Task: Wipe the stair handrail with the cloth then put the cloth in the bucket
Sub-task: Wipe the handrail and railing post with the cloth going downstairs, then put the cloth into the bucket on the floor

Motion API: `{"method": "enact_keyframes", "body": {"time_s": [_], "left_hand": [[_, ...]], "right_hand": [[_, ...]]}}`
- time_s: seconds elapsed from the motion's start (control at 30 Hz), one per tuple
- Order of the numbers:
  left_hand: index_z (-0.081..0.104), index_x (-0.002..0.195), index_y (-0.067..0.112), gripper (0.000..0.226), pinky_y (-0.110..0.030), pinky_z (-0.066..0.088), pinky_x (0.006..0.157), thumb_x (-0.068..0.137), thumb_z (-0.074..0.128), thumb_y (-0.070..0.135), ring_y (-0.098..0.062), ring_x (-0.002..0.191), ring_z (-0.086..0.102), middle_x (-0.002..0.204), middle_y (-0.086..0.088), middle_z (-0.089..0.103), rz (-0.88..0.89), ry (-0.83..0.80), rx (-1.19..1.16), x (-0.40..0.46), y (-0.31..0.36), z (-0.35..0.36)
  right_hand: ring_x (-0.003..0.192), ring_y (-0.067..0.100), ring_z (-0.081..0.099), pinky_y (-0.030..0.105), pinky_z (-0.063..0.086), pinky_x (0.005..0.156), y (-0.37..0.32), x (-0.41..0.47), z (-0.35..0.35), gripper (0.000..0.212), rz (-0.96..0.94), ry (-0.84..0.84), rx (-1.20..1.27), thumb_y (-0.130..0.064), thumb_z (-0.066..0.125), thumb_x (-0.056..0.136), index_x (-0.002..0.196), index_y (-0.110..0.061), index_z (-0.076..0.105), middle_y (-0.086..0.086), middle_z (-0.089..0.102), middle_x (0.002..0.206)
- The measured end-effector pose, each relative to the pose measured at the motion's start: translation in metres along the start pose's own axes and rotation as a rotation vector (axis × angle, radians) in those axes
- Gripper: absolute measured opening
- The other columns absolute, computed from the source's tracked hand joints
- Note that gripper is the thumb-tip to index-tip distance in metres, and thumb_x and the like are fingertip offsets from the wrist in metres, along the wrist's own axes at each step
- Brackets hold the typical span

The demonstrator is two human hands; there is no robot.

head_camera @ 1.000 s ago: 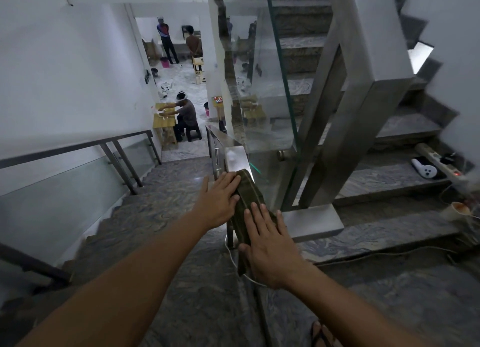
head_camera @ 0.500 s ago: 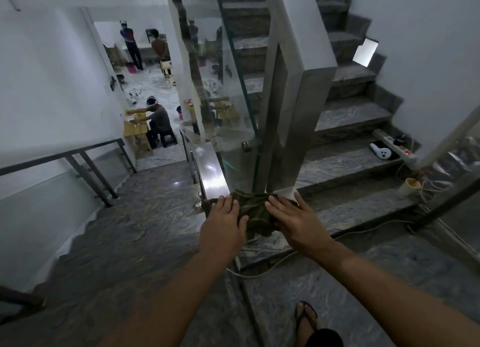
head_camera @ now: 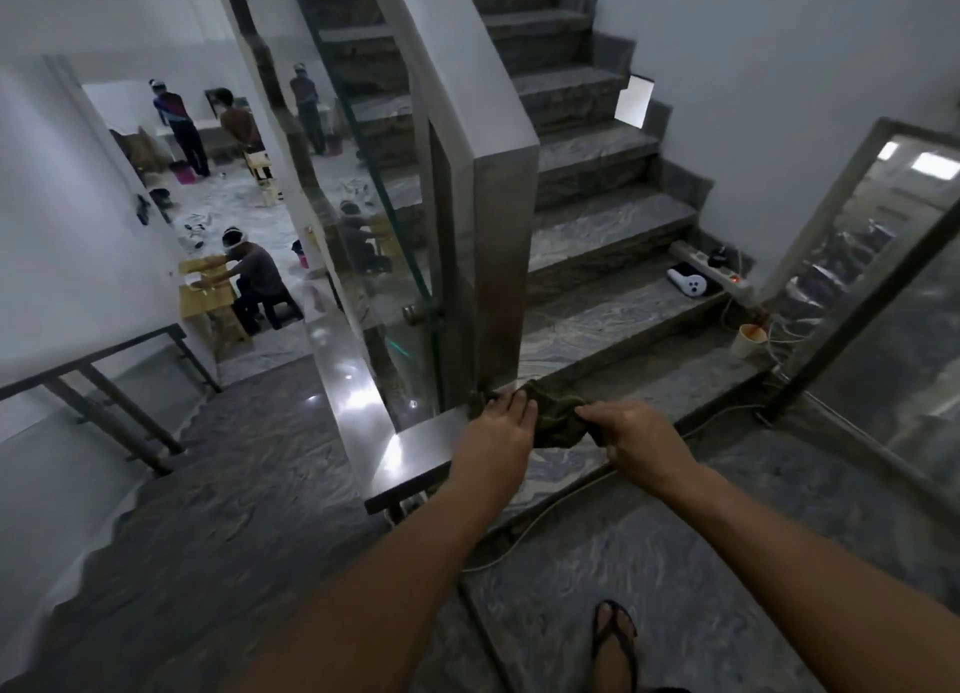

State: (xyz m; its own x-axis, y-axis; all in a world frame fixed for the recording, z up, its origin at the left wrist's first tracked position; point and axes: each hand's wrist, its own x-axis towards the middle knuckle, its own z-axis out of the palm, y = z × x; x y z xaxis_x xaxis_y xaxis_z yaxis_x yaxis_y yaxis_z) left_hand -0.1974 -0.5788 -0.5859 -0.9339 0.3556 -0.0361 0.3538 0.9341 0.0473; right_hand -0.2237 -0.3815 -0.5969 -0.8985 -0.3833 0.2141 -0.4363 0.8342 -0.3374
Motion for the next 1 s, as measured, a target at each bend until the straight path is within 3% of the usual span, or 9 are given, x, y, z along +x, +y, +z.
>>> {"method": "enact_keyframes", "body": {"time_s": [0.07, 0.13, 0.23, 0.3, 0.5, 0.63, 0.77, 0.9, 1.0], "left_hand": [[0.018, 0.151, 0.01, 0.058, -0.04, 0.028, 0.115, 0.098, 0.04, 0.006, -0.027, 0.148, 0.019, 0.162, -0.011, 0.015, 0.022, -0.028, 0.027, 0.013, 0.004, -0.002], [0.025, 0.149, 0.011, 0.054, -0.036, 0.029, 0.114, 0.097, 0.041, 0.006, -0.025, 0.146, 0.025, 0.159, -0.009, 0.023, 0.049, -0.048, 0.014, 0.028, 0.01, -0.004], [0.055, 0.126, 0.014, 0.033, -0.034, 0.046, 0.093, 0.095, 0.045, 0.013, -0.025, 0.118, 0.056, 0.13, -0.01, 0.058, 0.085, -0.061, -0.04, 0.056, 0.019, -0.009], [0.065, 0.112, 0.016, 0.025, -0.035, 0.051, 0.085, 0.094, 0.048, 0.02, -0.025, 0.103, 0.063, 0.111, -0.008, 0.066, 0.064, -0.092, -0.06, 0.081, 0.027, -0.014], [0.068, 0.114, 0.015, 0.027, -0.037, 0.052, 0.087, 0.093, 0.053, 0.024, -0.024, 0.099, 0.064, 0.108, -0.01, 0.068, 0.018, -0.324, -0.226, 0.185, 0.084, -0.044], [0.072, 0.101, 0.022, 0.017, -0.032, 0.049, 0.07, 0.087, 0.061, 0.024, -0.017, 0.085, 0.061, 0.095, -0.003, 0.069, 0.057, -0.229, -0.361, 0.255, 0.14, -0.064], [0.069, 0.097, 0.024, 0.014, -0.033, 0.053, 0.071, 0.09, 0.057, 0.023, -0.018, 0.084, 0.064, 0.091, -0.002, 0.068, 0.11, -0.321, -0.446, 0.318, 0.206, -0.102], [0.069, 0.095, 0.024, 0.014, -0.032, 0.052, 0.075, 0.089, 0.057, 0.022, -0.017, 0.088, 0.064, 0.093, -0.002, 0.068, 0.221, -0.313, -0.464, 0.373, 0.268, -0.136], [0.072, 0.098, 0.024, 0.017, -0.039, 0.056, 0.08, 0.088, 0.058, 0.026, -0.019, 0.086, 0.065, 0.092, -0.003, 0.069, 0.31, -0.298, -0.412, 0.404, 0.309, -0.158]], "right_hand": [[0.078, 0.026, 0.069, 0.035, 0.054, 0.066, 0.012, -0.008, -0.006, 0.036, 0.044, -0.007, 0.002, -0.005, 0.068, 0.078, 0.11, -0.02, 0.071, 0.007, 0.076, 0.089], [0.08, 0.023, 0.068, 0.036, 0.055, 0.067, 0.023, -0.012, -0.009, 0.038, 0.081, -0.029, -0.014, -0.009, 0.065, 0.081, 0.113, -0.027, 0.069, 0.001, 0.075, 0.09], [0.084, 0.025, 0.068, 0.039, 0.056, 0.071, 0.041, -0.012, -0.019, 0.041, 0.16, -0.045, 0.023, -0.009, 0.064, 0.08, 0.115, -0.029, 0.068, 0.003, 0.076, 0.093], [0.082, 0.025, 0.068, 0.037, 0.055, 0.07, 0.056, -0.011, -0.028, 0.038, 0.198, -0.064, 0.05, -0.012, 0.063, 0.081, 0.114, -0.029, 0.068, 0.004, 0.076, 0.09], [0.085, 0.023, 0.065, 0.039, 0.055, 0.074, 0.138, -0.005, -0.076, 0.021, 0.411, -0.027, 0.202, -0.016, 0.063, 0.084, 0.105, -0.02, 0.063, 0.006, 0.07, 0.093], [0.083, 0.021, 0.061, 0.037, 0.053, 0.07, 0.215, 0.001, -0.132, 0.014, 0.595, 0.051, 0.253, -0.011, 0.064, 0.081, 0.083, -0.024, 0.059, 0.004, 0.065, 0.088], [0.089, 0.02, 0.057, 0.031, 0.045, 0.076, 0.279, -0.005, -0.203, 0.014, 0.695, 0.099, 0.213, -0.008, 0.065, 0.079, 0.09, -0.016, 0.067, 0.001, 0.062, 0.092], [0.085, 0.02, 0.063, 0.036, 0.052, 0.078, 0.325, -0.018, -0.27, 0.014, 0.817, 0.144, 0.206, -0.014, 0.068, 0.077, 0.088, -0.021, 0.073, 0.003, 0.071, 0.088], [0.085, 0.019, 0.066, 0.035, 0.054, 0.079, 0.35, -0.029, -0.31, 0.013, 0.882, 0.17, 0.163, -0.02, 0.07, 0.077, 0.088, -0.025, 0.075, 0.001, 0.074, 0.086]]}}
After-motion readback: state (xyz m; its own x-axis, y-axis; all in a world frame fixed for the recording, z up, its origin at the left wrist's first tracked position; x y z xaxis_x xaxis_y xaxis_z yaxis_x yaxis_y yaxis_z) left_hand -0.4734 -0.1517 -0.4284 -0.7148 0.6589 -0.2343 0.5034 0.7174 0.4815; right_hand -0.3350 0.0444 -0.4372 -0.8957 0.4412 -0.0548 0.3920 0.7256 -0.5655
